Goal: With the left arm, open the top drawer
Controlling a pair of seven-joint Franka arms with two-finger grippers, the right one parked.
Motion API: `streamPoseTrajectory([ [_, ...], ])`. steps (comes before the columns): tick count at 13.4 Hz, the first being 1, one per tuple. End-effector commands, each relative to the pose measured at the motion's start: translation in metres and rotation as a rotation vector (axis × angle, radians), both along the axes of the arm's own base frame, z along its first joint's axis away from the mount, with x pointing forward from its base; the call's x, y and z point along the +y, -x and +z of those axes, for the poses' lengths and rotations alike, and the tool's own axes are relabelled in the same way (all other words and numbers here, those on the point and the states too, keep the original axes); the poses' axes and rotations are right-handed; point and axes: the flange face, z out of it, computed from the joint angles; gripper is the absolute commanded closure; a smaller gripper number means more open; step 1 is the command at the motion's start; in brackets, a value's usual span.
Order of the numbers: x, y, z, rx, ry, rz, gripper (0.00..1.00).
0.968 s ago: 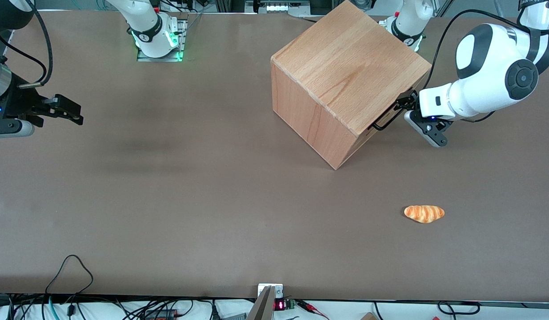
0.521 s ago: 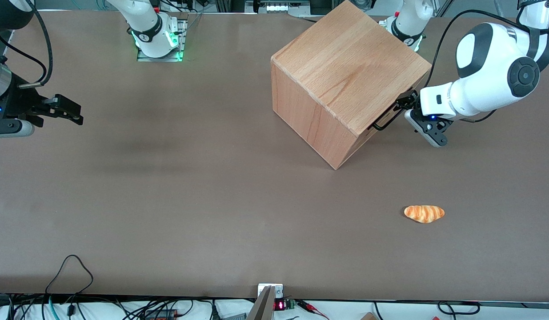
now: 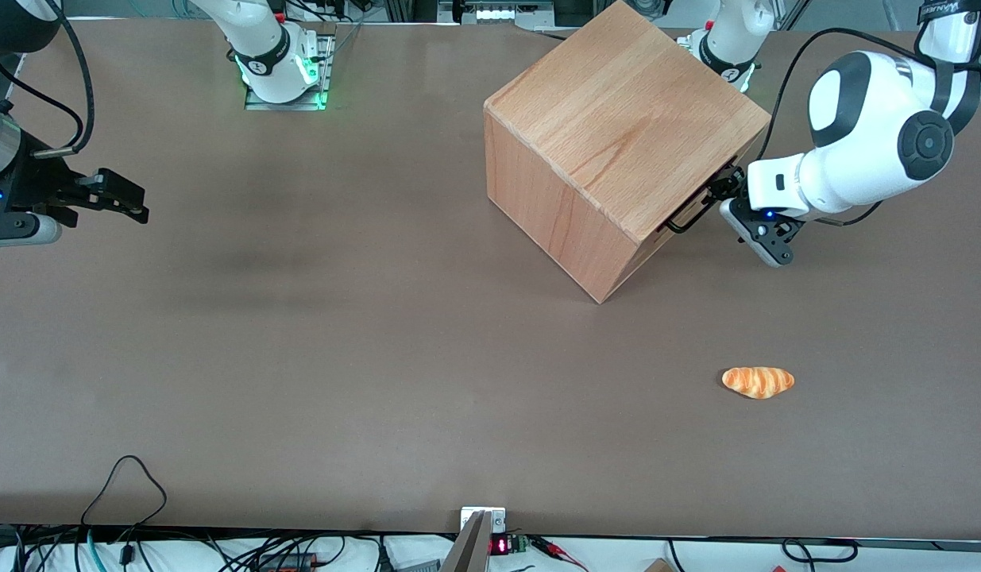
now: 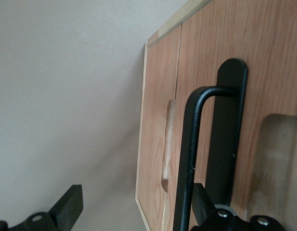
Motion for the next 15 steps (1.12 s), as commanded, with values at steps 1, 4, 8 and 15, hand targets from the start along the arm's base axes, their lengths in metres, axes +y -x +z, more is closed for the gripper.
streamPoseTrajectory([
  [1, -0.008, 0.009, -0.001, 0.005, 0.025, -0.023, 0.00],
  [4, -0.008, 0.008, -0.004, 0.005, 0.025, -0.026, 0.00],
  [8, -0.004, 0.000, -0.014, -0.019, 0.016, -0.014, 0.00],
  [15, 0.072, -0.035, -0.001, -0.124, -0.005, 0.141, 0.00],
])
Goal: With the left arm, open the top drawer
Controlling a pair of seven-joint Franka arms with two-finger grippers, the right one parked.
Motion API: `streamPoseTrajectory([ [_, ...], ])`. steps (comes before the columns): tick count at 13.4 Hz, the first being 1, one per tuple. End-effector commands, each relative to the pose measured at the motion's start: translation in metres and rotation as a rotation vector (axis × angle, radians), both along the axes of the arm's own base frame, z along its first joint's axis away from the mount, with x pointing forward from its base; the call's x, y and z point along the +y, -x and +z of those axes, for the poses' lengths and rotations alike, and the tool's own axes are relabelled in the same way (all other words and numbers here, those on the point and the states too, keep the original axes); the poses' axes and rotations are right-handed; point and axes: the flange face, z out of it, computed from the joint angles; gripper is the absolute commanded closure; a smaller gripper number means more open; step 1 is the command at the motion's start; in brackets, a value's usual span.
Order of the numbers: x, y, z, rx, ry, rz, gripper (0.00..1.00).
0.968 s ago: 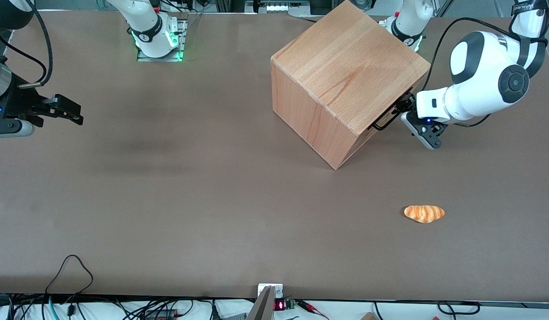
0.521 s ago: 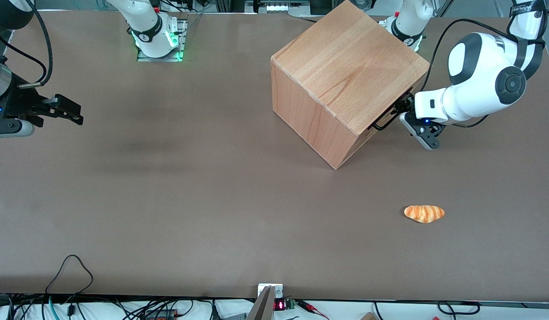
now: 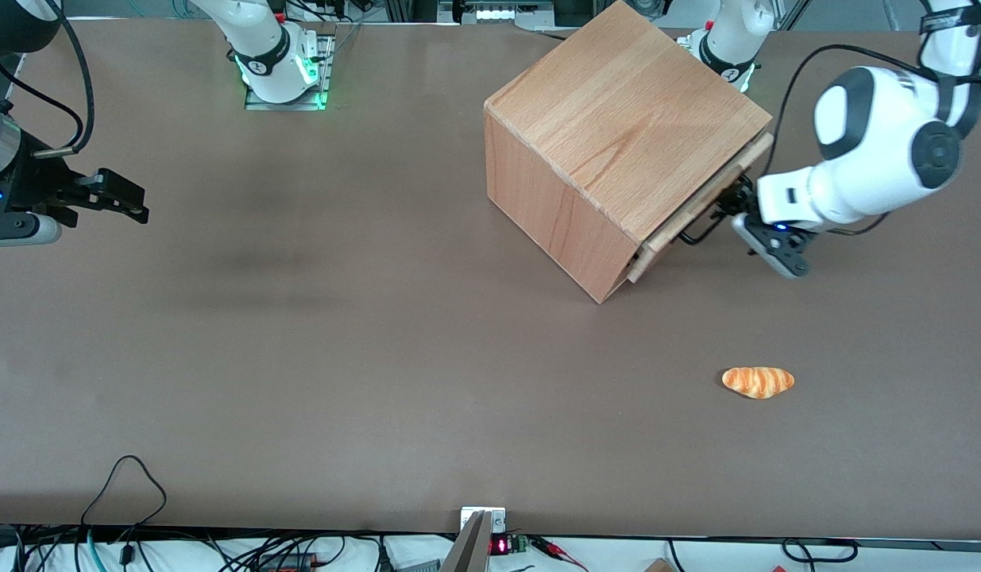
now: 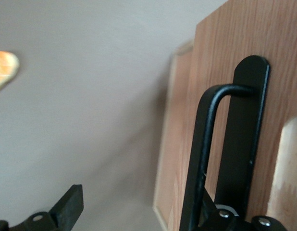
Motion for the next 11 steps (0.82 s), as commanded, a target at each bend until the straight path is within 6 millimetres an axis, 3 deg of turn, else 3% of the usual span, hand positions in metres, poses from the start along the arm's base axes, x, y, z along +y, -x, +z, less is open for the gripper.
streamPoseTrajectory([
  [1, 0.047, -0.024, 0.005, -0.080, -0.009, 0.081, 0.00],
  [3, 0.078, -0.038, 0.009, -0.140, -0.047, 0.126, 0.00],
  [7, 0.118, -0.063, 0.029, -0.195, -0.129, 0.153, 0.00],
  [11, 0.123, -0.077, 0.064, -0.256, -0.129, 0.185, 0.00],
])
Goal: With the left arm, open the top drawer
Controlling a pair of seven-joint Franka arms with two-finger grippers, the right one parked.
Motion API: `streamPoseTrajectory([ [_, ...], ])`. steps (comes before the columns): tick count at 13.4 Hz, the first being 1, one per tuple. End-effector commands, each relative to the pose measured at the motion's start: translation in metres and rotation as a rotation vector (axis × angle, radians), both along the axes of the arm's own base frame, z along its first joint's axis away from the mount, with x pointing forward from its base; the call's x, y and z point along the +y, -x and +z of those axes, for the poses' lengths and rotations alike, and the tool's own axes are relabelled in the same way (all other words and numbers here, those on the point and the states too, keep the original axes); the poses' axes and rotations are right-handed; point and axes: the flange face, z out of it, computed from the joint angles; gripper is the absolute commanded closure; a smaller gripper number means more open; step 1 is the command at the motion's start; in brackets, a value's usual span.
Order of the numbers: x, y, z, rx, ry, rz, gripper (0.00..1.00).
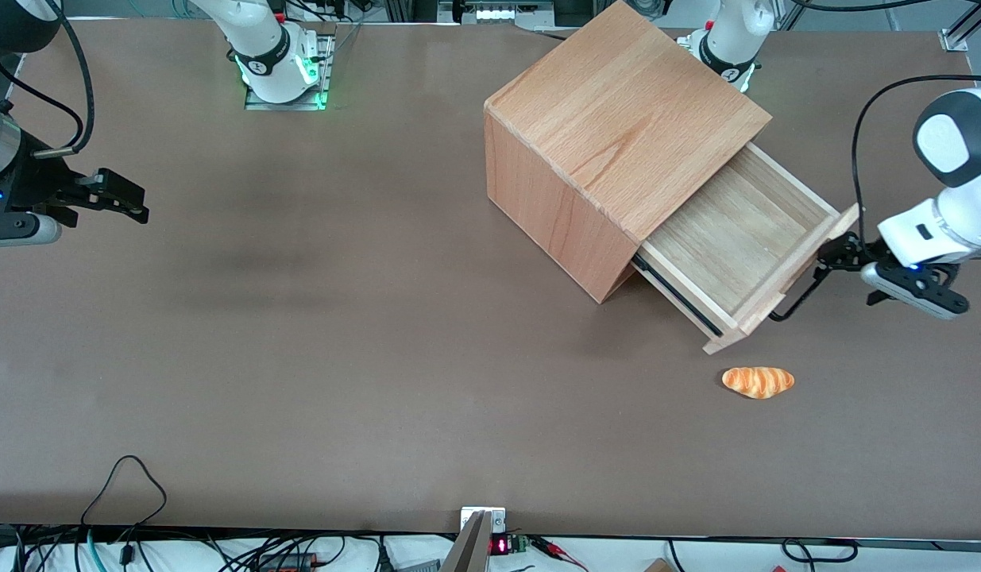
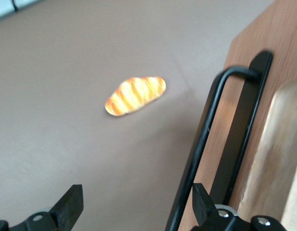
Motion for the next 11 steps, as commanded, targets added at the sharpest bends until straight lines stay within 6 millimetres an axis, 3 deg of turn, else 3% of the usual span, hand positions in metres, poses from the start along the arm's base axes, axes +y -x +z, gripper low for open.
streamPoseTrajectory([
  [1, 0.002, -0.016, 0.032, -0.043, -0.020, 0.013, 0.00],
  [5, 0.000, -0.003, 0.078, 0.002, 0.020, 0.129, 0.00],
  [8, 0.004, 0.023, 0.117, 0.025, 0.002, 0.234, 0.00],
  [11, -0.007, 0.052, 0.152, 0.098, -0.046, 0.359, 0.00],
])
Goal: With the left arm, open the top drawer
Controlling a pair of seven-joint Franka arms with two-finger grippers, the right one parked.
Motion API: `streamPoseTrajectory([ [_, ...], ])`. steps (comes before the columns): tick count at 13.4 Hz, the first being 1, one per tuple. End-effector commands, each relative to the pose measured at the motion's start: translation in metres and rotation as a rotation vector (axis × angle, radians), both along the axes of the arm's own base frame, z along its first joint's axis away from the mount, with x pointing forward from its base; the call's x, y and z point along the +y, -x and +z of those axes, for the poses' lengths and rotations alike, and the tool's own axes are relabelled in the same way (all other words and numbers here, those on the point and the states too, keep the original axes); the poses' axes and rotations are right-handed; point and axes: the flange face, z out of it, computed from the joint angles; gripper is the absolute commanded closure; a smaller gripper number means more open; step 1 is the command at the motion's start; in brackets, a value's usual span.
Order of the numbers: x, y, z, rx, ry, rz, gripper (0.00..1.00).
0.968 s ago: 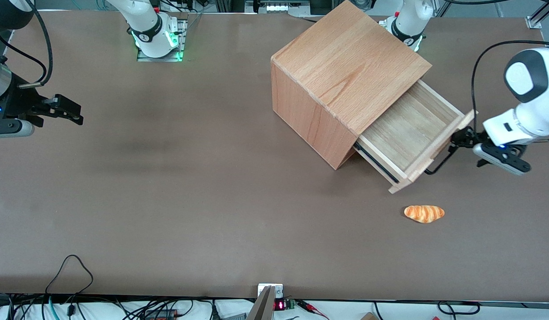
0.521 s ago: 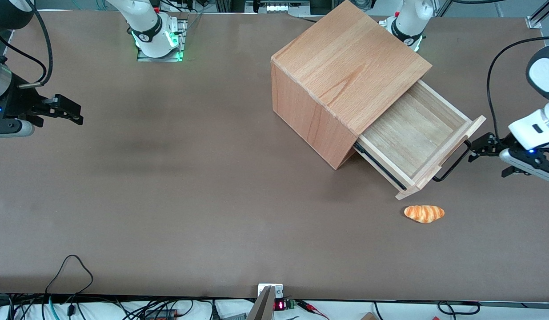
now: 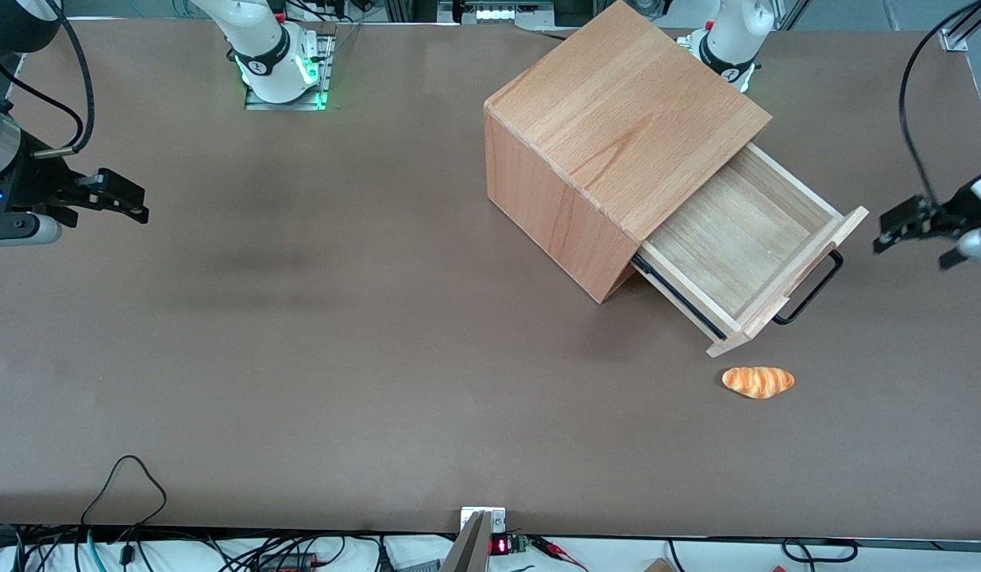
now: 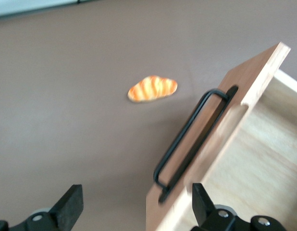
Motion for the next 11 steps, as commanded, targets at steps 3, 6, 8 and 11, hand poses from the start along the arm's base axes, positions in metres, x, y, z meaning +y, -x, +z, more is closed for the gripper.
streamPoseTrajectory([
  [3, -0.021, 0.029, 0.039, 0.096, -0.011, 0.166, 0.00],
  [6, -0.023, 0.031, 0.041, 0.108, -0.036, 0.173, 0.00],
  [8, -0.022, 0.030, 0.042, 0.102, -0.061, 0.168, 0.00],
  [11, -0.022, 0.029, 0.042, 0.096, -0.059, 0.168, 0.00],
])
